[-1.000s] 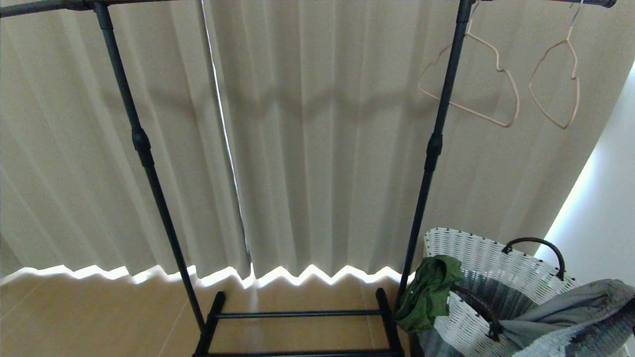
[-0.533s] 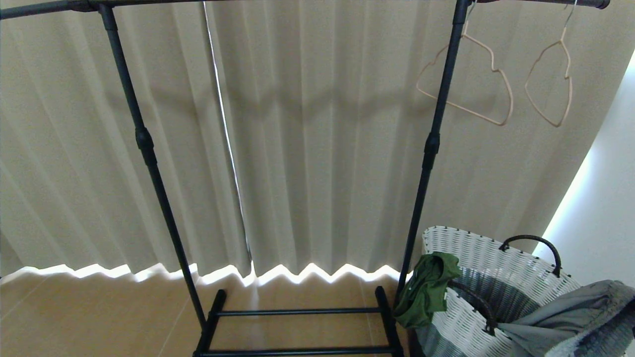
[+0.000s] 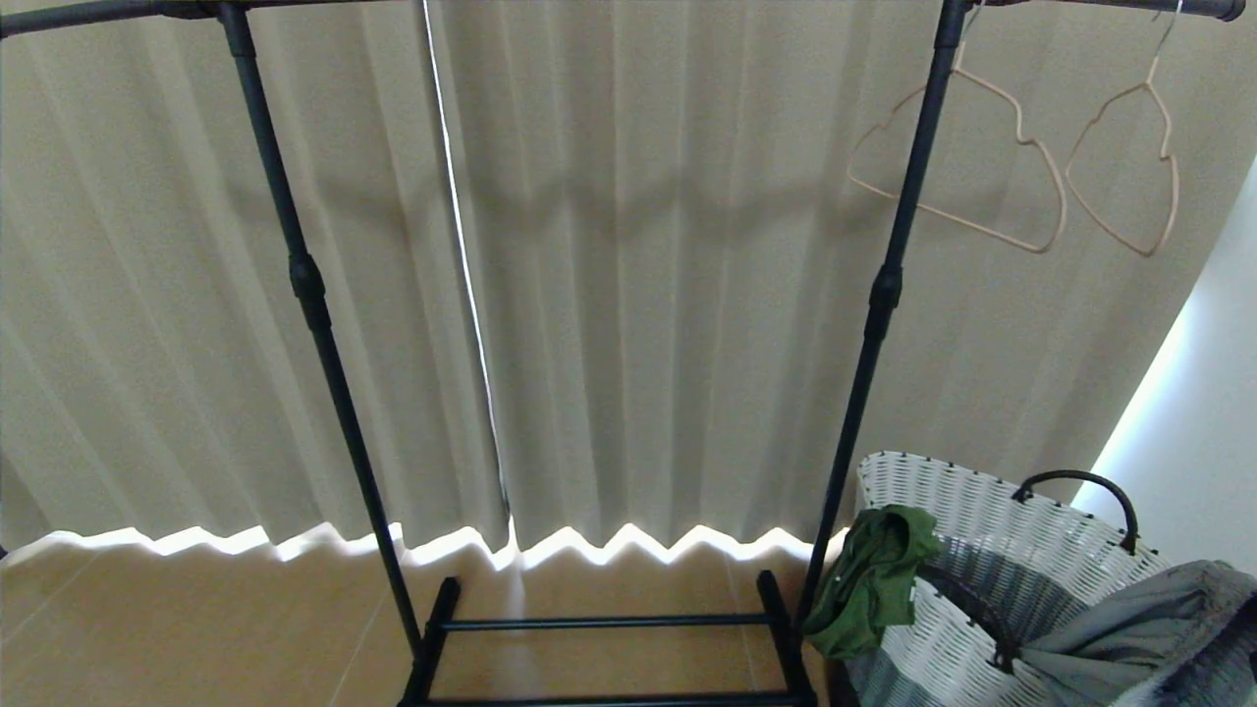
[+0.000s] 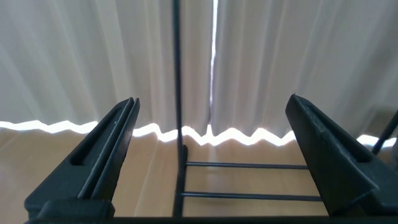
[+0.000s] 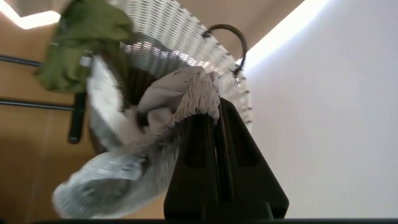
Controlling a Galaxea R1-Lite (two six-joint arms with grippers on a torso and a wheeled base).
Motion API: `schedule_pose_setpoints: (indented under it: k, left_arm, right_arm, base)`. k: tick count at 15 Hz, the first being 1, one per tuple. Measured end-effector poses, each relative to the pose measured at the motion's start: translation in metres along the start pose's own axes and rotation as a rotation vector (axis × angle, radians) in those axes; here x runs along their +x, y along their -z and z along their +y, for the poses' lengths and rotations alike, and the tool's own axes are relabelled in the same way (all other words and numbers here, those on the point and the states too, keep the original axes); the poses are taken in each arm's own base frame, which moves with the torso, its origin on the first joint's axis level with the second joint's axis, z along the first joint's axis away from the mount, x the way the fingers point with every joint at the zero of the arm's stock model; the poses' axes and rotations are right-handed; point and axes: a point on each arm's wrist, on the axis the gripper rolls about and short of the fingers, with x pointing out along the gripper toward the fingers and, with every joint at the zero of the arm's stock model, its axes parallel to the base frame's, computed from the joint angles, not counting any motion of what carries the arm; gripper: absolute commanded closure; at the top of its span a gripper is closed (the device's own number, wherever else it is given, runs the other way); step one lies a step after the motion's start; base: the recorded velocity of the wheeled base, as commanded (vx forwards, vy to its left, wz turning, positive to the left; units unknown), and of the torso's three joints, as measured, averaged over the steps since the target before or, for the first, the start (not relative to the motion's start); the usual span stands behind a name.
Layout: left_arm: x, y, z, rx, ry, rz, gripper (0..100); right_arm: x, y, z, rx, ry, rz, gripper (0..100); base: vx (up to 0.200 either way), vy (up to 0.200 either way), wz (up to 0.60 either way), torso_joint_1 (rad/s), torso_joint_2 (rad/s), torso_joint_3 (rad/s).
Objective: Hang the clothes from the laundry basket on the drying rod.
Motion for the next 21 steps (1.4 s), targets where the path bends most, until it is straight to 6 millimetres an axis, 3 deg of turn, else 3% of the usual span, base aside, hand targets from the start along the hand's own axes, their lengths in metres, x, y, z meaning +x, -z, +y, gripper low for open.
schedule_pose_setpoints:
  k: [17, 21]
  left_arm:
    - [0.0, -0.0001, -0.0002, 0.042, 0.014, -0.002, 0]
    - [-0.0006, -0.0069, -0.0041, 0.055, 0.188, -0.076, 0]
  right_arm:
    - [-0.0008, -0.0029, 0.0035, 0.038, -0.172, -0.072, 100]
    - [-0.0017, -0.0057, 0.004, 0.046, -0.212, -0.098, 100]
  base:
    - [0.0, 0.0, 0.0, 0.0, 0.0, 0.0]
    - [0.0, 0.0, 0.0, 0.0, 0.0, 0.0]
